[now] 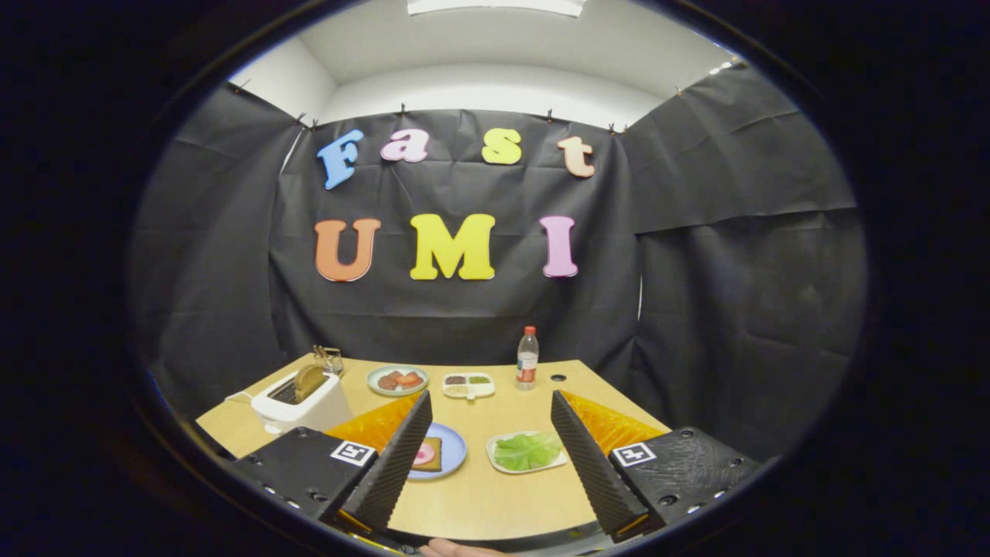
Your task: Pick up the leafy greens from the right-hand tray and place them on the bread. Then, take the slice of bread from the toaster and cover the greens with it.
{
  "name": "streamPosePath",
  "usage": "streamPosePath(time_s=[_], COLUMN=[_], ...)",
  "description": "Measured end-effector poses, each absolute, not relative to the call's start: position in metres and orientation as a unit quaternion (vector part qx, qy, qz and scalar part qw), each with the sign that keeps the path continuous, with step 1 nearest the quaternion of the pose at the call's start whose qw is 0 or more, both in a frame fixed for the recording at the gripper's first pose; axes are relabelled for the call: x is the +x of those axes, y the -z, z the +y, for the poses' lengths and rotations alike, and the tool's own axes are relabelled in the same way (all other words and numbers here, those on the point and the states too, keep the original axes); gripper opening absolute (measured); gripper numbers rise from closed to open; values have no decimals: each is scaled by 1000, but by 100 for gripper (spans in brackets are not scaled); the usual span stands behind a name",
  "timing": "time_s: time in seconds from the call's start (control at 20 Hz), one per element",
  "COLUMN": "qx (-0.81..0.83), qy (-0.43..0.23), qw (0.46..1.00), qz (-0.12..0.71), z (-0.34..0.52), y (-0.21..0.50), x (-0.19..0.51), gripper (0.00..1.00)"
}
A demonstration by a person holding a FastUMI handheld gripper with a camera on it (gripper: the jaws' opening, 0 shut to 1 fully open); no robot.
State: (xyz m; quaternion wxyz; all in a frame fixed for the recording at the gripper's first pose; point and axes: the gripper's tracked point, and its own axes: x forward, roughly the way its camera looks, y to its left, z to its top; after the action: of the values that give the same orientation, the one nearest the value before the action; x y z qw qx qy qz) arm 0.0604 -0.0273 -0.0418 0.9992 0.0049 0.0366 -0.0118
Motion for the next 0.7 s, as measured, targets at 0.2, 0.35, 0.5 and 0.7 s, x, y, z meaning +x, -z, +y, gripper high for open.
streamPosePath(time_s=[0.2,0.35,0.5,0.7], qx=[-26,-41,-67,-94], qy=[24,33,44,51], qw=[999,996,991,978], qz=[42,72,111,177], z=[-43,-55,-69,-91], y=[65,99,141,206], x=[108,154,201,261], gripper=[95,95,96,95])
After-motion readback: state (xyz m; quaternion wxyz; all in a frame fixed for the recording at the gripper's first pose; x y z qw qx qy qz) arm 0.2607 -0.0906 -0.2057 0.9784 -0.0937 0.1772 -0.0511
